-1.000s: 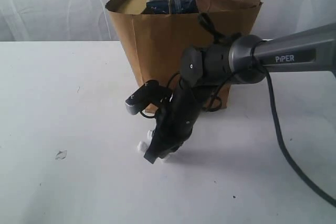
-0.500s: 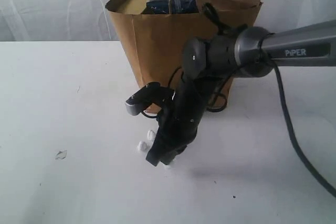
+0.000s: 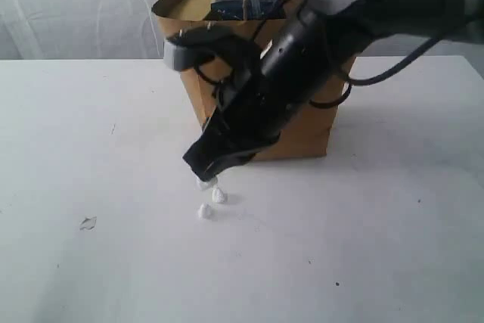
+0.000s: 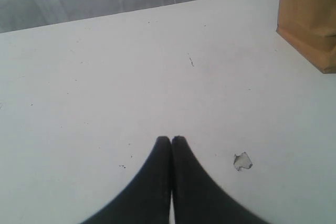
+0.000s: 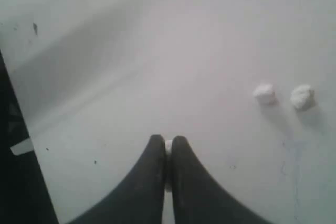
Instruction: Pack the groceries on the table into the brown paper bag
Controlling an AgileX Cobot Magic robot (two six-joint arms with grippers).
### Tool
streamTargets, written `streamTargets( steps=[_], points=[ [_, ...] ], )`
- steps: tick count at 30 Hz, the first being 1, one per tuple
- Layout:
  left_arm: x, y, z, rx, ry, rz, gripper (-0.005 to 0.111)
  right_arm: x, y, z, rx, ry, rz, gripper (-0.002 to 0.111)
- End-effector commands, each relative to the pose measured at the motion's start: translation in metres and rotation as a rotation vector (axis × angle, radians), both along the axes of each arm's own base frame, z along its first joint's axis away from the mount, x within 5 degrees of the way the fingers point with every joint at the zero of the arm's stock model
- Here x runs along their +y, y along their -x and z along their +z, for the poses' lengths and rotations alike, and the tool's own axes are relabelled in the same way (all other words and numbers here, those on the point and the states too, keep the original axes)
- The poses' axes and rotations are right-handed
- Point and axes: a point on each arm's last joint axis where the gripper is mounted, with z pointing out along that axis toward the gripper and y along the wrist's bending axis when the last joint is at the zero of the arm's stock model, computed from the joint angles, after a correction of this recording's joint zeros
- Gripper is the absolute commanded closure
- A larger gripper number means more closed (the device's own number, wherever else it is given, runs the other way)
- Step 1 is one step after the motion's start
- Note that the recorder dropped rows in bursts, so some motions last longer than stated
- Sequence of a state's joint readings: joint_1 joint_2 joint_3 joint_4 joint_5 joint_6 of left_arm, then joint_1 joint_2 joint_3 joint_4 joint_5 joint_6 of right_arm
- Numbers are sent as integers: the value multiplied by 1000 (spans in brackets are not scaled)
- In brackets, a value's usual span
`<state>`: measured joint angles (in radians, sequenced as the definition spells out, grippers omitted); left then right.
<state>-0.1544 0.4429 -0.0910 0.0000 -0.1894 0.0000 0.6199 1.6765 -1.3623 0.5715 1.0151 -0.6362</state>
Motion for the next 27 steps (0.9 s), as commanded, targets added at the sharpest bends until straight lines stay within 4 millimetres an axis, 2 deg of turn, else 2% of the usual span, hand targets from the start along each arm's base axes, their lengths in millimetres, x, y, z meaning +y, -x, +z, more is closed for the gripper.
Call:
streamTargets(
  steps=[1, 5, 8, 18, 27],
  points=[
    [0, 1, -2, -3, 0, 3, 107, -9, 14, 44, -149, -125, 4, 108],
    [0, 1, -2, -3, 0, 3, 107, -15, 14, 73, -324, -227, -87, 108],
    [0, 1, -2, -3, 0, 3, 107, -19, 10, 87, -424, -285, -152, 108],
    [0, 1, -2, -3, 0, 3, 107, -23, -3, 105, -582, -390, -302, 108],
    [0, 1, -2, -3, 0, 3, 107, -35, -22, 127, -830, -503, -492, 108]
  ],
)
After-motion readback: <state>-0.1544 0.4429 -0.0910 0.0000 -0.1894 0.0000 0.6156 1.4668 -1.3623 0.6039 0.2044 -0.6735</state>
